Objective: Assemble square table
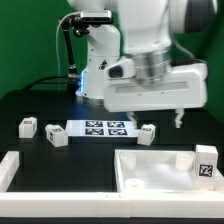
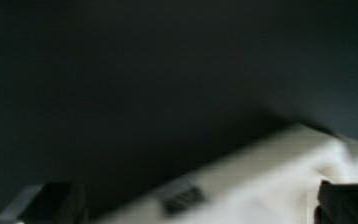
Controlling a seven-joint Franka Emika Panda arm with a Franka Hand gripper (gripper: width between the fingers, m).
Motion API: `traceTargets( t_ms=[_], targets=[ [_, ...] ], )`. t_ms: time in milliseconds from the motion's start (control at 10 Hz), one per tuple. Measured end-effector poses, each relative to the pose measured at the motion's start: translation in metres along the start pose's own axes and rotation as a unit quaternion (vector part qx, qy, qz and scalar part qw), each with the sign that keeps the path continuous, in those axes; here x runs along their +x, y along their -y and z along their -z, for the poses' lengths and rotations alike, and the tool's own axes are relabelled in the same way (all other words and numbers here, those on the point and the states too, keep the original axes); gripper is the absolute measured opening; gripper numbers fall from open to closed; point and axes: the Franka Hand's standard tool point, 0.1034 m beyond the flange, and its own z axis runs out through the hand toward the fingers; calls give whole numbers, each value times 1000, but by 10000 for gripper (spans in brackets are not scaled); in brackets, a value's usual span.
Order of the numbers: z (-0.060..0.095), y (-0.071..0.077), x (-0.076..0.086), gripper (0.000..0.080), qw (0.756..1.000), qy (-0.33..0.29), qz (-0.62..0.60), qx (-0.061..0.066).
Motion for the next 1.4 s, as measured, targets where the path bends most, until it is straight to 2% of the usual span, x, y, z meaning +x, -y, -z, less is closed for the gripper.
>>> traceTargets(
  t_ms=[100, 200, 300, 400, 500, 600, 700, 1100, 1200, 1300, 1400],
  targets=[
    [0, -9, -7, 648, 999, 50, -10, 1],
    [-3, -8, -11, 648, 998, 69, -12, 0],
    [-4, -9, -15, 648, 993, 116, -16, 3],
    [-5, -9, -12, 648, 990, 138, -19, 5],
    [-7, -12, -20, 648, 982, 190, -25, 8],
    [-17, -17, -33, 648, 965, 258, -39, 6],
    [-29, -22, -30, 648, 962, 268, -48, 2],
    [-34, -24, -32, 648, 963, 265, -58, 0],
    [-47, -28, -43, 648, 958, 280, -69, 0],
    [-56, -29, -50, 648, 954, 290, -70, -4],
    [-62, -31, -55, 648, 951, 299, -75, -2]
  ],
)
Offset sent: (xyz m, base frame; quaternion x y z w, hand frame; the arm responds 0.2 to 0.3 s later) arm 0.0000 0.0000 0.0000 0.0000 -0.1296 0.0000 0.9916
